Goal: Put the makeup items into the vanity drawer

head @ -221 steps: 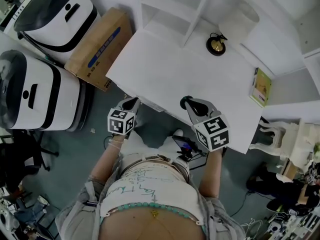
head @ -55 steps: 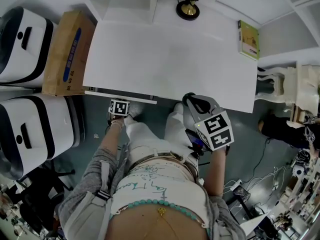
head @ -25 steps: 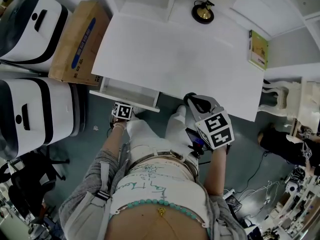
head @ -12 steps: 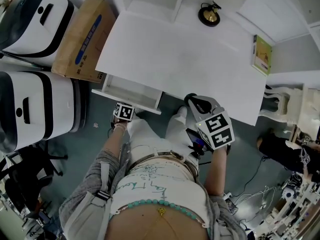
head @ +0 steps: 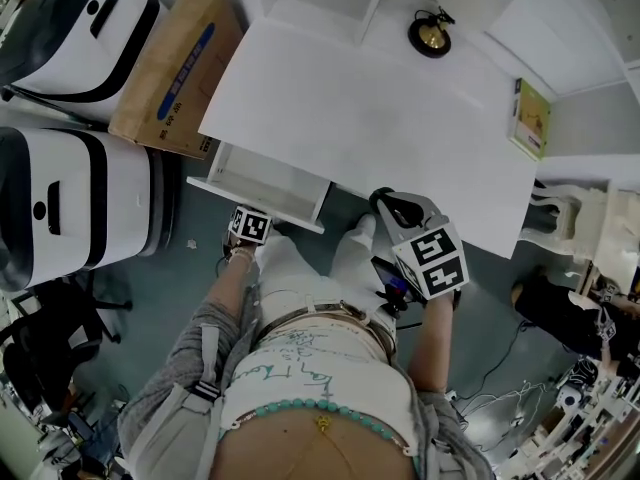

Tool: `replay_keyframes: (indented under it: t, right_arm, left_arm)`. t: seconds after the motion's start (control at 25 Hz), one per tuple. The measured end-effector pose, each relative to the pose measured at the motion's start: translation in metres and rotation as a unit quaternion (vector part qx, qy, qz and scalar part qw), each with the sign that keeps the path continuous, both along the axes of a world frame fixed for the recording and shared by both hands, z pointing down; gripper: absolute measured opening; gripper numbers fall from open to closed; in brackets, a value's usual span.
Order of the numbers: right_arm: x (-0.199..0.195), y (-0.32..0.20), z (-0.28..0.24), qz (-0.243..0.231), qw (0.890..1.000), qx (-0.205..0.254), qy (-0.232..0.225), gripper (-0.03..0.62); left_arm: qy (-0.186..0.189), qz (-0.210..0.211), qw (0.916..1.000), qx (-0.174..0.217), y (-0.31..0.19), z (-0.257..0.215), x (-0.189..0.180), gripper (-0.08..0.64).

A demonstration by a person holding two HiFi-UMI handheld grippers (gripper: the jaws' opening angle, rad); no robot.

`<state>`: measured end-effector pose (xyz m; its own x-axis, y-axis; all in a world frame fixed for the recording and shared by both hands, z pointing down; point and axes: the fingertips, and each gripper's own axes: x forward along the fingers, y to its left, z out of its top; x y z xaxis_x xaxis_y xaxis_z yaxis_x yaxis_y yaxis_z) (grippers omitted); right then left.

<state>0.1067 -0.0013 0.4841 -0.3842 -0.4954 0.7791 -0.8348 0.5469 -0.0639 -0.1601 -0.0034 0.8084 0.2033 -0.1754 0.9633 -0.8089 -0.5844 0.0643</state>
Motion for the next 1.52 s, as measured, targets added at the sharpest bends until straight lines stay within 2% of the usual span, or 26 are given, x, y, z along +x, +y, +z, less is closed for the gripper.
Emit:
replay_keyframes:
  t: [1.52]
  right_arm:
    - [-0.042, -0.012, 0.008, -0.077, 0.997, -0.010, -0.002, 0.029]
  left_arm:
    - [-0.008, -0.011, 0.9999, 0.000, 0.038, 0.000, -0.020, 0.094]
